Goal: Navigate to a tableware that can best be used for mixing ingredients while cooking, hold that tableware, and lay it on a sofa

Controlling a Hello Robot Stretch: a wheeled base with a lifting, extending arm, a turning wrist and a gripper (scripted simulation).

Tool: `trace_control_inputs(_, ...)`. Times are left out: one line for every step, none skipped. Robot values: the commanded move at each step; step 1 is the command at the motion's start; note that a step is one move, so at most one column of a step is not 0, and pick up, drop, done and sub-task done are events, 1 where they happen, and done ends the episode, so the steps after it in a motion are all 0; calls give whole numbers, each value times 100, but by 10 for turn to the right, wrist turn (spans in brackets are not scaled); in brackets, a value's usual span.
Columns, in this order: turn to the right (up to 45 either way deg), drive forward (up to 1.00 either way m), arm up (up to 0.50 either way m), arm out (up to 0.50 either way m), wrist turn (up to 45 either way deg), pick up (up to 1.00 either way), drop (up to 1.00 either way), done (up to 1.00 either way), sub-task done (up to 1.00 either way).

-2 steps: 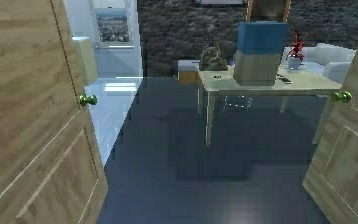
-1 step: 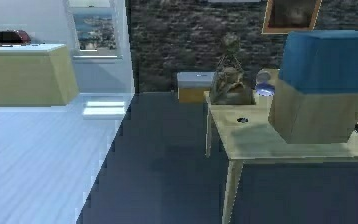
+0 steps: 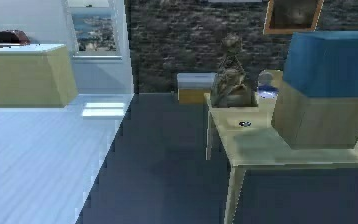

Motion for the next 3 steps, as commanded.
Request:
trace_control_inputs(-240, 0, 0, 0, 0, 0, 0, 0, 0)
trace_control_inputs(0, 65, 0, 0, 0, 0, 0, 0, 0)
trace_control_inputs(270, 0, 0, 0, 0, 0, 0, 0, 0)
